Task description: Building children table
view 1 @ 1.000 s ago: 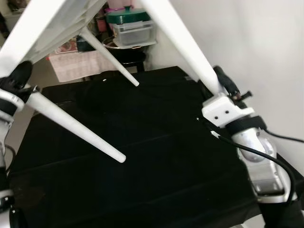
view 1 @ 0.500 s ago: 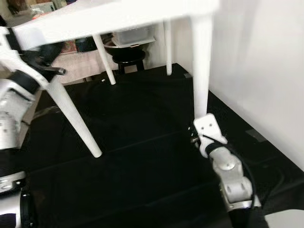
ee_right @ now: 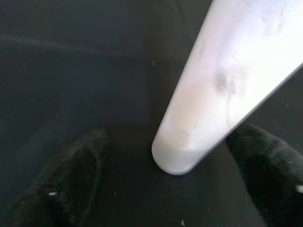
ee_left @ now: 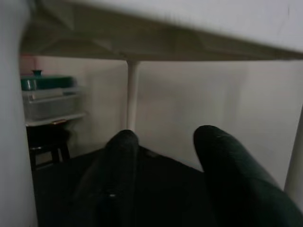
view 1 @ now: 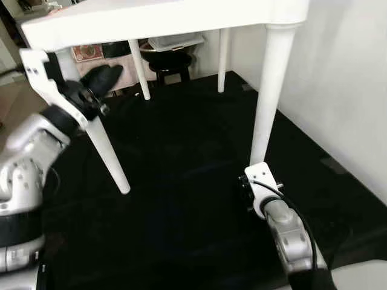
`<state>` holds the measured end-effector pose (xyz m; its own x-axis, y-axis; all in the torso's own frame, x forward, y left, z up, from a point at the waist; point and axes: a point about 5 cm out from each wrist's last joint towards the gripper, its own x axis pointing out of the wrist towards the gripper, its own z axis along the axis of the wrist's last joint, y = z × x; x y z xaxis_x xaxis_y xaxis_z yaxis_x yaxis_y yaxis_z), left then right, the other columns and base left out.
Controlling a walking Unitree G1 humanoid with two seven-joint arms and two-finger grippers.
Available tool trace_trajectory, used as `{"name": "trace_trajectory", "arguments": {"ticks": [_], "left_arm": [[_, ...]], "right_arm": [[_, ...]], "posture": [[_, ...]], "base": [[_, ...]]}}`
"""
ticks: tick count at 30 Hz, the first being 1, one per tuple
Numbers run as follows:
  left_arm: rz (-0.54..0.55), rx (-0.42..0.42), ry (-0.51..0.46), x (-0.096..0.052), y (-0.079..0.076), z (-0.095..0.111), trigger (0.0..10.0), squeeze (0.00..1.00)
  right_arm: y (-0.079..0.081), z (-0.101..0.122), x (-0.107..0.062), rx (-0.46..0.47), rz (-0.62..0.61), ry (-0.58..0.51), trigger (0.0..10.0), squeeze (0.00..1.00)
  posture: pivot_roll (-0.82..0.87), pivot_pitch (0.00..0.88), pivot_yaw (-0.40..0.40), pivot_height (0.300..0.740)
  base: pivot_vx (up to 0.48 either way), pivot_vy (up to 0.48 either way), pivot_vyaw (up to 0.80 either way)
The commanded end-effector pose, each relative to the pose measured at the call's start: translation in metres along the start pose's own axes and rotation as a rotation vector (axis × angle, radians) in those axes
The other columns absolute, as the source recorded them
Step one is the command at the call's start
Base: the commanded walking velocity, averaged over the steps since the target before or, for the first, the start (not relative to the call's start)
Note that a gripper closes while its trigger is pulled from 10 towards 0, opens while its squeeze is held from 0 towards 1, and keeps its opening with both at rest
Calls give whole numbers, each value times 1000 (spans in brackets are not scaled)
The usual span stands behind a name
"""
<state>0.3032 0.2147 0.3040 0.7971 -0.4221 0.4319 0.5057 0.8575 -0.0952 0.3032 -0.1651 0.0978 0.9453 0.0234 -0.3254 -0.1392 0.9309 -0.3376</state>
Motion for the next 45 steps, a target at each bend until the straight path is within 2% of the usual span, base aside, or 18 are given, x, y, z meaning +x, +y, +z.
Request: {"name": "trace_trajectory", "arguments": {"ticks": [1, 6, 8, 9, 11, 17, 18, 19, 20, 22, 24, 27, 29, 32, 34, 35, 36, 45], "left_arm": [[28, 40, -7, -7, -2, 2, 10000, 1000], [78, 136, 67, -30, -9, -14, 10000, 1000], [122, 172, 168, -51, -16, -41, 10000, 1000], [122, 172, 168, -51, -16, -41, 10000, 1000], [163, 177, 267, -72, -25, -72, 10000, 1000], [270, 166, 332, -93, -30, -99, 10000, 1000], [308, 170, 376, -102, -35, -113, 10000, 0], [308, 170, 376, -102, -35, -113, 10000, 0], [339, 173, 425, -112, -41, -126, 10000, 0], [375, 172, 485, -126, -51, -144, 10000, 0], [375, 172, 485, -126, -51, -144, 10000, 0], [405, 236, 542, -140, -58, -156, 10000, 0], [411, 249, 549, -142, -60, -158, 10000, 0], [462, 277, 584, -152, -63, -165, 10000, 0], [471, 280, 588, -154, -64, -166, 10000, 0], [485, 239, 582, -155, -66, -167, 10000, 0], [521, 186, 565, -158, -69, -169, 10000, 0], [579, 187, 544, -158, -68, -168, 10000, 0]], "right_arm": [[3, 0, -7, 29, 23, -39, 10000, 1000], [-5, 0, -29, 46, 22, -120, 10000, 1000], [-9, 0, -41, 60, 32, -157, 10000, 1000], [-9, 0, -41, 60, 32, -157, 10000, 1000], [-11, 0, -49, 83, 43, -197, 10000, 1000], [-10, 2, -54, 90, 51, -255, 10000, 1000], [-8, 3, -55, 95, 50, -277, 10000, 1000], [-8, 3, -55, 95, 50, -277, 10000, 1000], [-4, 5, -55, 94, 62, -291, 10000, 4], [10, 11, -53, 117, 121, -326, 10000, 0], [10, 11, -53, 117, 121, -326, 10000, 0], [35, 24, -50, 129, 229, -375, 10000, 0], [40, 26, -50, 130, 248, -383, 10000, 0], [59, 27, -45, 90, 322, -403, 10000, 0], [62, 27, -45, 85, 332, -407, 10000, 0], [68, 20, -42, 83, 366, -376, 10000, 0], [71, 16, -37, 101, 399, -349, 10000, 0], [63, 19, -29, 149, 393, -339, 10000, 0]], "posture": [[-83, 11, 69, 740], [-90, 11, 66, 740], [-100, 9, 60, 740], [-100, 9, 60, 740], [-100, 5, 57, 740], [-102, 2, 58, 740], [-96, 0, 56, 740], [-96, 0, 56, 740], [-89, 0, 58, 740], [-83, 0, 61, 740], [-83, 0, 61, 740], [-72, 3, 53, 740], [-72, 3, 53, 740], [-63, 6, 42, 740], [-63, 6, 42, 740], [-65, 25, 11, 740], [-61, 25, 1, 740], [-64, 21, -6, 740]], "base": [[0, 0, 0], [0, 0, 0], [0, 0, 0], [0, 0, 0], [0, 0, 0], [0, 0, 0], [0, 0, 0], [0, 0, 0], [0, 0, 0], [0, 0, 0], [0, 0, 0], [0, 0, 0], [0, 0, 0], [0, 0, 0], [0, 0, 0], [0, 0, 0], [0, 0, 0], [-30, 0, 0]]}}
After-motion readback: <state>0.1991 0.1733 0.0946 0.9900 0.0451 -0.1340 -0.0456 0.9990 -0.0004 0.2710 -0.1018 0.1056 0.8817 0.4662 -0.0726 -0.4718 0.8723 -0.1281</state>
